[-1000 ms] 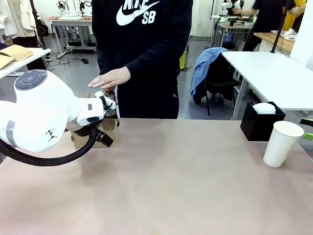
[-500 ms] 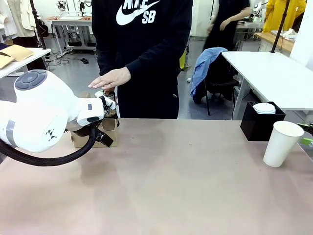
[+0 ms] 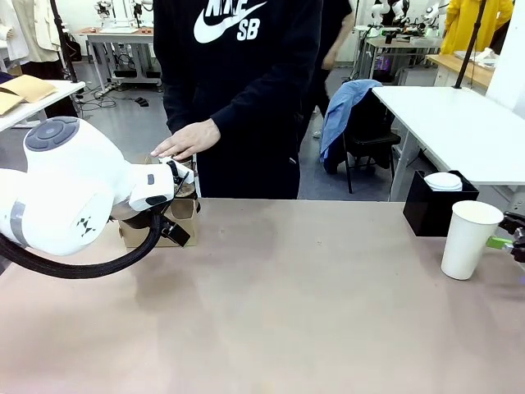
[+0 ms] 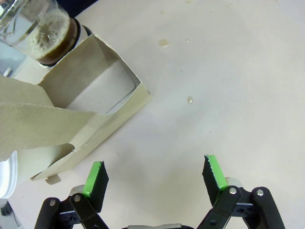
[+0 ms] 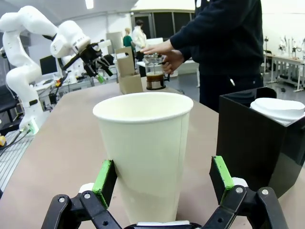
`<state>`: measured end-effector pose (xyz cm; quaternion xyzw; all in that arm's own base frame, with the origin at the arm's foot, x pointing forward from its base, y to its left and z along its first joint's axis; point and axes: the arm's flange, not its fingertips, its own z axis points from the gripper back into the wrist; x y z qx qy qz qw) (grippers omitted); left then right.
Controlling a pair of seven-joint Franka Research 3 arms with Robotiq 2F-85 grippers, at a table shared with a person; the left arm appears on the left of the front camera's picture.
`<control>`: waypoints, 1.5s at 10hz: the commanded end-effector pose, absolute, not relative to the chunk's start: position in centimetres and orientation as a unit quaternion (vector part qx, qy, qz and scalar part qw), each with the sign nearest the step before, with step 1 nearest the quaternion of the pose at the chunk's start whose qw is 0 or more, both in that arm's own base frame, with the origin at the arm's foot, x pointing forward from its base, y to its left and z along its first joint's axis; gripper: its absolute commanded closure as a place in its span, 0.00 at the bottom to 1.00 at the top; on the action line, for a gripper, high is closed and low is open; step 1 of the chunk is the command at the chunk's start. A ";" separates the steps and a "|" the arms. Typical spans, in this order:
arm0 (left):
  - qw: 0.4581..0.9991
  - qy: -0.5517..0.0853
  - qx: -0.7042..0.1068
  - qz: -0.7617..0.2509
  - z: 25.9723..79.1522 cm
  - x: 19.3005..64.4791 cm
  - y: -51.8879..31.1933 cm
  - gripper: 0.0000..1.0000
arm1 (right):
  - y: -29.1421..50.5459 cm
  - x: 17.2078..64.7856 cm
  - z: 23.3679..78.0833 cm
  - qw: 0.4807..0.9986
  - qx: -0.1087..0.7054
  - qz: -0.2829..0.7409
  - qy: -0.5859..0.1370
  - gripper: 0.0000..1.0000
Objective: Pour a drink into a cup and package it in a carrier.
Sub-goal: Pick up the 600 ml Paper Cup and place it in the middle top area of the table.
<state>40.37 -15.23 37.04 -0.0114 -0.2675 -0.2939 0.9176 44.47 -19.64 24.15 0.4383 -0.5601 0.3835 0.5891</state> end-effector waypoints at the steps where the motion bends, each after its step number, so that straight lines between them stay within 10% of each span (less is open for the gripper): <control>1: 0.918 -0.267 -0.012 -0.294 37.0 40.4 -15.2 0.00 | -18.3 44.3 23.4 0.591 0.435 0.407 -0.544 0.00; 11: 0.918 -0.267 -0.012 -0.294 37.0 40.4 -15.2 0.00 | -13.0 44.8 21.3 0.578 0.476 0.422 -0.511 0.00; 12: 0.918 -0.267 -0.012 -0.294 37.0 40.4 -15.2 0.00 | -13.1 44.9 21.3 0.579 0.479 0.419 -0.509 0.20; 15: 0.918 -0.267 -0.012 -0.294 37.0 40.4 -15.2 0.00 | -13.4 45.0 21.4 0.578 0.491 0.415 -0.502 0.20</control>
